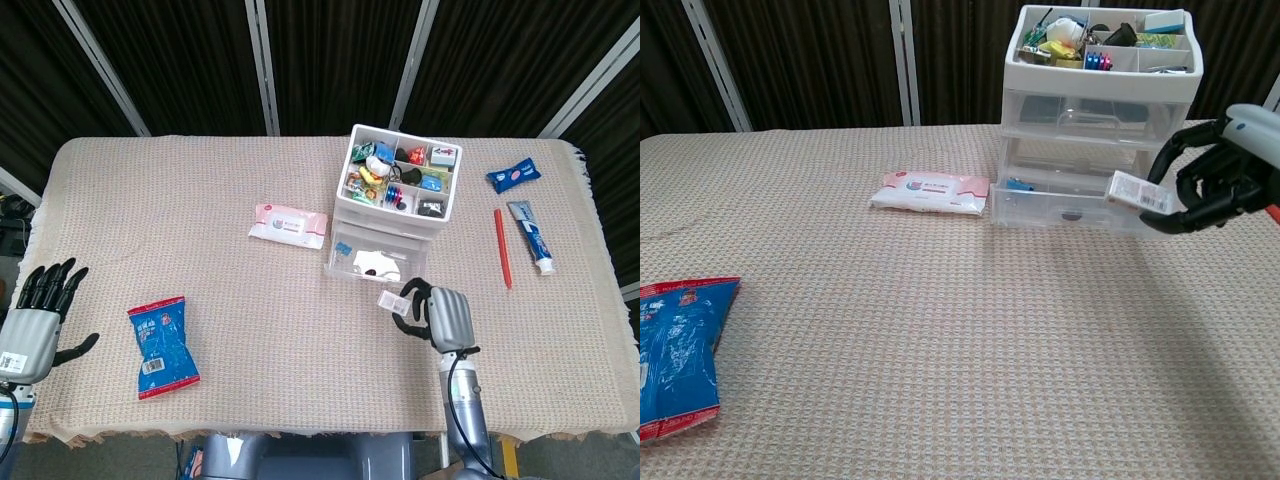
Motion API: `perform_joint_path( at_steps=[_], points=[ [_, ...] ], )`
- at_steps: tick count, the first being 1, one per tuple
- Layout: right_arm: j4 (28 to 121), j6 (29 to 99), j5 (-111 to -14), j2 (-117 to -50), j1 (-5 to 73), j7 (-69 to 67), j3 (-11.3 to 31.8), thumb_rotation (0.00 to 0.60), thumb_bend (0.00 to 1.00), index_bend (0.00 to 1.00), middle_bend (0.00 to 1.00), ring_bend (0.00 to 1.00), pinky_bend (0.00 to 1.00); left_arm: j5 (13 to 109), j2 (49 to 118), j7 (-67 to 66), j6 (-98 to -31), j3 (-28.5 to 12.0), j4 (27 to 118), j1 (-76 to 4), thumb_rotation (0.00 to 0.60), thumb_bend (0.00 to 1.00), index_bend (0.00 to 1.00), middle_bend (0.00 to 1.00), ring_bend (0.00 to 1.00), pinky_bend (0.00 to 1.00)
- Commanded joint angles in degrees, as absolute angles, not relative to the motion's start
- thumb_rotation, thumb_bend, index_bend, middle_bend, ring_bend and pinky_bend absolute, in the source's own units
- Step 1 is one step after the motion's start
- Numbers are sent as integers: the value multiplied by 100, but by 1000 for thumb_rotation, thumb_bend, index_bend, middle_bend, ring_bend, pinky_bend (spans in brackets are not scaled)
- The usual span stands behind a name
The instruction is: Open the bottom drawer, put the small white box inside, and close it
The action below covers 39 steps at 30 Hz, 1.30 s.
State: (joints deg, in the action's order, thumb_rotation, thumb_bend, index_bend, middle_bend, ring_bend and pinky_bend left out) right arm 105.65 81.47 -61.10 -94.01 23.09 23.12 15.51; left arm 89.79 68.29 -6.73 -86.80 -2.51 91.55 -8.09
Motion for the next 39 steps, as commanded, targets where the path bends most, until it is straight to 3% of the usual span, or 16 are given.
perform_joint_path(
  at_steps=[1,11,19,25,28,31,37,39],
  points=[
    [10446,7973,-5703,-9338,2584,2649,1954,600,193,635,781,771,625,8980,6828,-667,-8674,-252,9150,-813,600,209,77,0,0,0],
    [9544,7686,-4679,-9648,3257,3203,2685,600,194,616,780,771,624,8954,6813,-622,-8635,-254,9150,-824,600,209,78,0,0,0],
    [9121,7723,-4482,-9846,3474,3296,2734,600,150,311,773,764,624,8962,6805,-589,-8638,-253,9153,-825,600,210,77,0,0,0],
    [9292,7821,-4609,-9753,3399,3166,2612,600,137,208,773,764,624,8979,6806,-584,-8642,-246,9156,-824,600,209,77,0,0,0],
    [9469,7912,-4831,-9662,3305,3069,2457,600,137,208,763,753,624,8981,6809,-588,-8650,-246,9157,-821,600,210,78,0,0,0],
    [9649,8046,-5299,-9534,3164,2888,2191,600,136,269,702,693,599,8984,6811,-588,-8653,-246,9158,-821,600,210,78,0,0,0],
    [9416,8628,-7378,-9202,2750,2312,1034,600,135,333,502,457,473,8988,6820,-580,-8671,-253,9154,-818,600,210,79,0,0,0],
    [9204,8742,-7837,-9157,2700,2236,789,600,136,337,409,344,361,8996,6825,-583,-8680,-254,9158,-818,600,210,81,0,0,0]
  ],
)
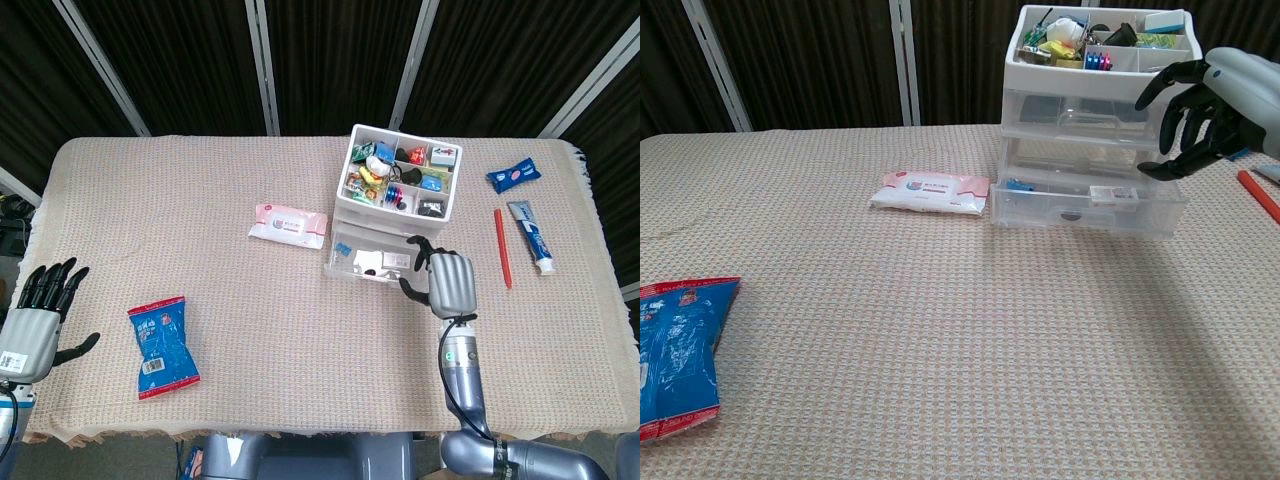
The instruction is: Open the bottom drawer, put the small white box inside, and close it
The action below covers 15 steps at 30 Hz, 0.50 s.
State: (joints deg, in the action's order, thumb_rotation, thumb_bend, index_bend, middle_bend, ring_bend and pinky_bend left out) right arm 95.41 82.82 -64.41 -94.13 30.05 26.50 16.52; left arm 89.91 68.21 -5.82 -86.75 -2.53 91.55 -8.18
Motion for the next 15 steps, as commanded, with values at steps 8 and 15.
perform_joint_path(
  at_steps=[8,15],
  points=[
    [8414,8841,-9148,-8937,2582,2658,-108,600,136,225,127,21,61,9039,6865,-559,-8766,-274,9108,-805,600,217,82,0,0,0],
    [7754,8713,-9472,-9229,2393,3829,-481,600,136,70,0,0,0,9111,6900,-502,-8838,-284,9079,-806,600,224,75,0,0,0]
  ],
)
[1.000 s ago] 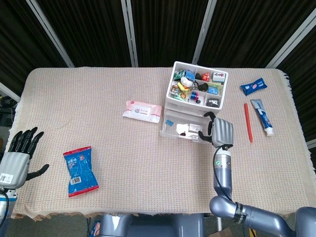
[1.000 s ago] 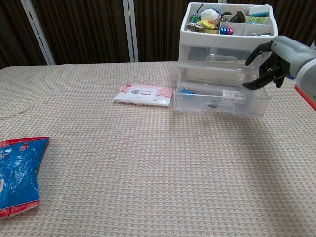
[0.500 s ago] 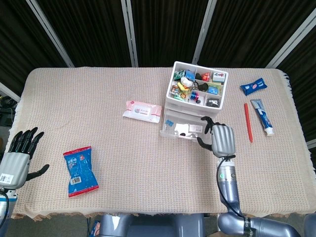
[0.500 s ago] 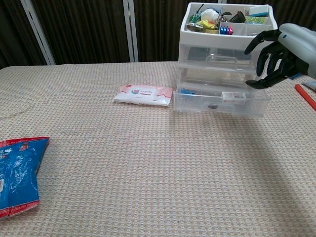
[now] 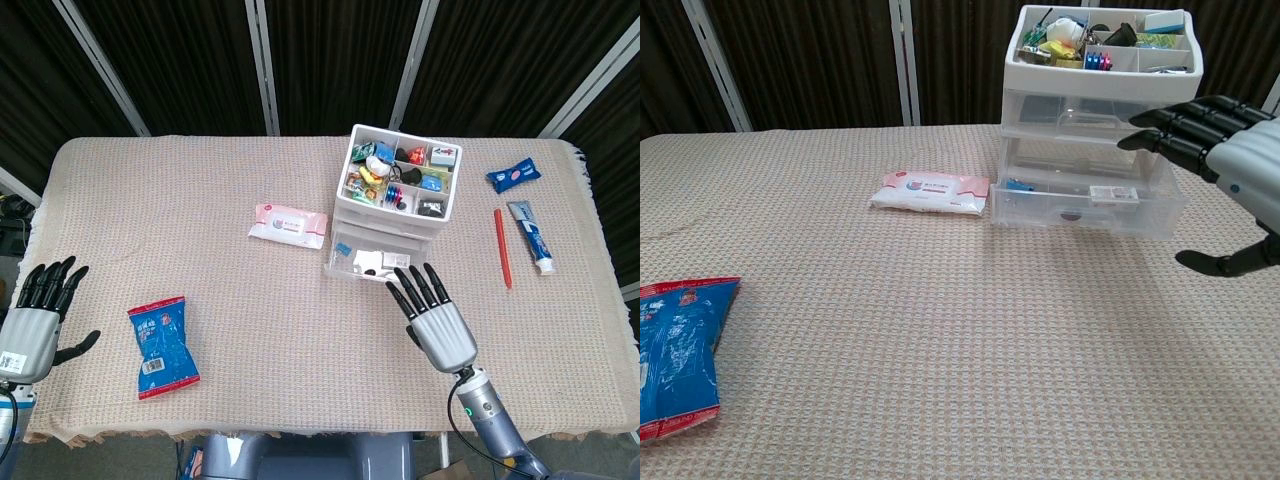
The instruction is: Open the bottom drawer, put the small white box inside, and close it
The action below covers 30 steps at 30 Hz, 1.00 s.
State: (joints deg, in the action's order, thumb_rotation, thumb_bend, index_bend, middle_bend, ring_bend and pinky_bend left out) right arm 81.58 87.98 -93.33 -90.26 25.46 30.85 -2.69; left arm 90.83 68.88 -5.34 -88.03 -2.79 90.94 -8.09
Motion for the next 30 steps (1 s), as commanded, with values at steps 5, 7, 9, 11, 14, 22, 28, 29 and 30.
perform_joint_path(
  at_steps=[5,7,9,11,14,22,28,29,30],
  points=[
    [7275,8598,-9588,-9629,2296,4490,-513,600,137,68,0,0,0,9152,6923,-439,-8893,-287,9017,-798,600,227,76,0,0,0],
    [7080,8556,-9687,-9744,2305,4636,-524,600,137,69,0,0,0,9154,6925,-430,-8891,-288,9009,-801,600,226,75,0,0,0],
    [6925,8488,-9740,-9842,2312,4780,-520,600,137,69,0,0,0,9157,6926,-419,-8891,-289,9006,-804,600,226,76,0,0,0],
    [6837,8406,-9748,-9928,2314,4873,-501,600,137,69,0,0,0,9157,6926,-409,-8892,-291,9004,-805,600,227,76,0,0,0],
    [6699,8275,-9756,-10035,2343,5066,-449,600,137,69,0,0,0,9153,6924,-401,-8885,-292,9003,-808,600,228,76,0,0,0],
    [6383,7918,-9556,-10310,2412,5459,-182,600,138,70,0,0,0,9146,6918,-390,-8872,-292,9013,-812,600,229,77,0,0,0],
    [6113,7763,-9527,-10427,2474,5649,-95,600,137,74,0,0,0,9126,6920,-389,-8854,-302,9019,-823,600,227,77,0,0,0],
    [6081,7739,-9509,-10444,2482,5669,-71,600,138,75,0,0,0,9124,6920,-389,-8849,-302,9021,-825,600,227,77,0,0,0],
    [6054,7715,-9487,-10462,2490,5686,-46,600,137,77,0,0,0,9121,6920,-389,-8845,-303,9023,-826,600,228,78,0,0,0]
  ],
)
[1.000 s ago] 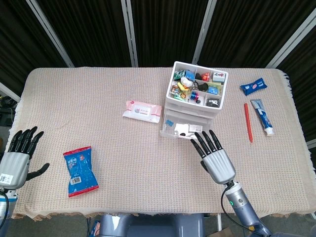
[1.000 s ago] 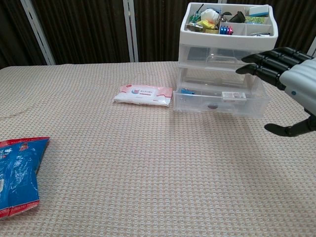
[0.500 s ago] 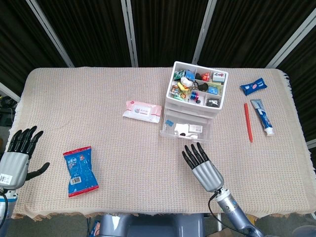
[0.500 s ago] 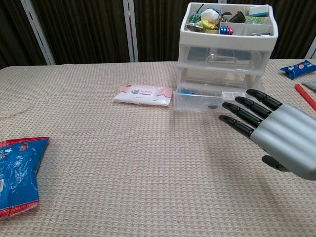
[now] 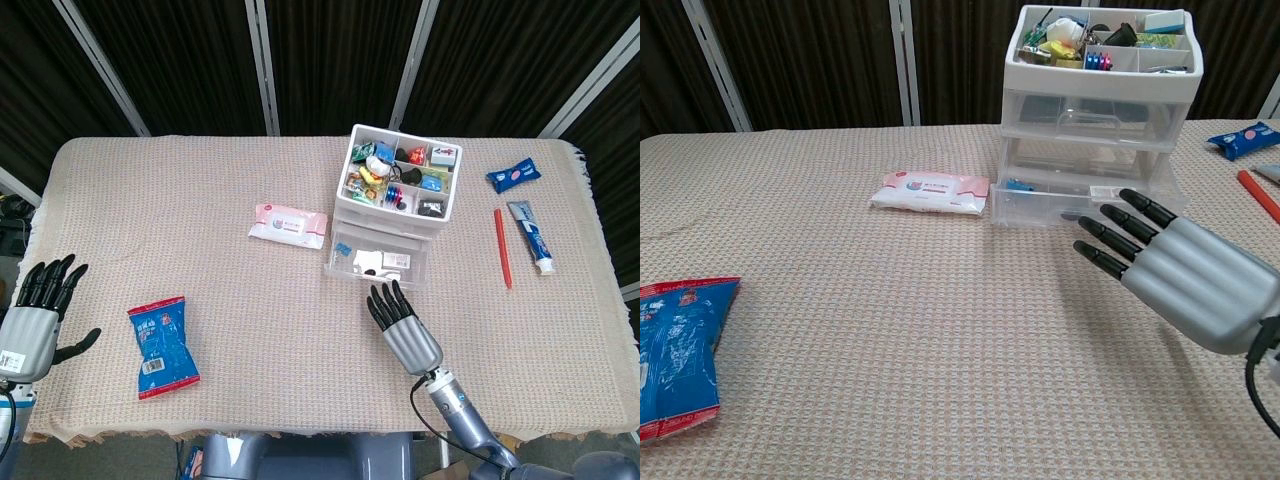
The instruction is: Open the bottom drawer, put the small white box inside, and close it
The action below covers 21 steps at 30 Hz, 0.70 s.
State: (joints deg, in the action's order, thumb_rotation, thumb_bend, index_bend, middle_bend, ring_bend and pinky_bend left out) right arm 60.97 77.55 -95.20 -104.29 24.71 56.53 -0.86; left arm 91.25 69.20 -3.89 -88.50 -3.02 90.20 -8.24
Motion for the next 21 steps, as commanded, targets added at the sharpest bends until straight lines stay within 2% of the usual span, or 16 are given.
perform_joint_path(
  at_steps=[1,21],
  points=[
    [6016,7680,-9455,-10490,2502,5717,-9,600,138,77,0,0,0,9114,6919,-387,-8839,-304,9026,-827,600,228,77,0,0,0],
    [5743,7524,-9185,-10765,2624,5958,359,600,137,81,0,0,0,9058,6906,-391,-8798,-312,9073,-834,600,230,77,0,0,0]
  ],
)
